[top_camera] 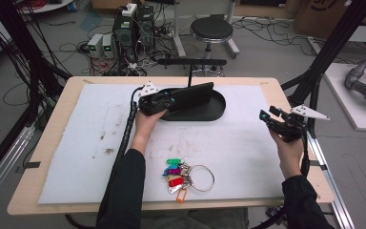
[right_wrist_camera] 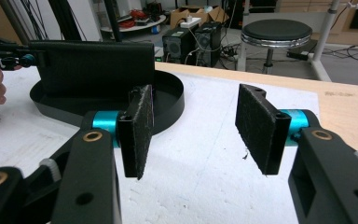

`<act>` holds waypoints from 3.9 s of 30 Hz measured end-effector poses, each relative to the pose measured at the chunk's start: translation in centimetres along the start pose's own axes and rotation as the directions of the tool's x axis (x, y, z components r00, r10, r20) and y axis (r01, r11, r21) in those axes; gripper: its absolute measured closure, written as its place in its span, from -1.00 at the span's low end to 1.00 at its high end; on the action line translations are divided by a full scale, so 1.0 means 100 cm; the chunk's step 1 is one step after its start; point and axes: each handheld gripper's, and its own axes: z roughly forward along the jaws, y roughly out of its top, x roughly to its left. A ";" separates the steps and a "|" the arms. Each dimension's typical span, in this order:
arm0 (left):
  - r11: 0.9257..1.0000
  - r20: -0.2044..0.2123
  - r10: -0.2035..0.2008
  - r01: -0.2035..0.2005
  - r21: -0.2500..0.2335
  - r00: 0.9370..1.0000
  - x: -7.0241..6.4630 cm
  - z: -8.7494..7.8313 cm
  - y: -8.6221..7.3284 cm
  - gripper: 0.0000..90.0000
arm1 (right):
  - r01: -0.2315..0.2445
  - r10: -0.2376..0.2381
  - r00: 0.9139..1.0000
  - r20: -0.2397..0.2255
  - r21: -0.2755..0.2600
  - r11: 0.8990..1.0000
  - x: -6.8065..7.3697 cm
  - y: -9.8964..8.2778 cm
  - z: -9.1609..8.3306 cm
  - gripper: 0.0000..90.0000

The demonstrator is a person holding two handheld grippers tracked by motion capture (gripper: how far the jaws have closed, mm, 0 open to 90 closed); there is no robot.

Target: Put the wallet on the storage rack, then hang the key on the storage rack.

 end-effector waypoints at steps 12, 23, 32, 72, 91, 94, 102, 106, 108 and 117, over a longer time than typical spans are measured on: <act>0.998 0.002 0.042 -0.042 0.048 0.999 0.002 -0.002 -0.002 0.64 | -0.004 0.004 1.000 -0.001 0.005 1.000 -0.002 -0.001 0.001 0.03; 0.993 -0.023 0.052 -0.050 0.104 0.998 -0.001 0.004 -0.006 0.47 | -0.007 0.007 1.000 -0.006 0.008 1.000 -0.002 -0.001 0.001 0.03; 0.988 -0.063 0.019 -0.010 0.152 0.998 -0.002 0.004 -0.007 -0.03 | -0.003 0.003 1.000 -0.006 0.009 1.000 -0.002 -0.002 0.001 0.01; 0.996 -0.135 0.042 -0.030 0.087 0.990 -0.074 -0.164 0.002 -0.39 | 0.006 -0.006 1.000 0.004 0.044 0.999 0.005 -0.004 0.002 -0.08; 0.996 -0.195 0.037 -0.020 0.089 0.980 -0.061 -0.192 -0.020 -0.39 | 0.064 -0.062 0.997 -0.037 0.047 0.997 0.026 -0.010 -0.003 -0.09; 0.995 -0.193 0.041 -0.023 0.092 0.980 -0.062 -0.191 -0.020 -0.39 | 0.067 -0.064 0.996 -0.066 0.052 0.996 0.035 -0.013 -0.005 -0.08; 0.994 -0.195 0.066 -0.048 0.099 0.979 -0.067 -0.190 -0.020 -0.39 | 0.131 -0.121 0.980 -0.157 0.054 0.990 0.067 -0.022 -0.005 -0.05; 0.993 -0.196 0.066 -0.044 0.113 0.978 -0.065 -0.187 -0.022 -0.39 | 0.157 -0.138 0.964 -0.226 0.071 0.985 0.087 -0.028 -0.004 -0.02; 0.993 -0.195 0.063 -0.041 0.115 0.979 -0.064 -0.187 -0.023 -0.39 | 0.180 -0.153 0.954 -0.259 0.085 0.980 0.099 -0.032 -0.003 0.01; 0.991 -0.192 0.068 -0.045 0.124 0.979 -0.064 -0.185 -0.024 -0.39 | 0.264 -0.195 0.913 -0.359 0.154 0.952 0.131 -0.047 0.006 0.12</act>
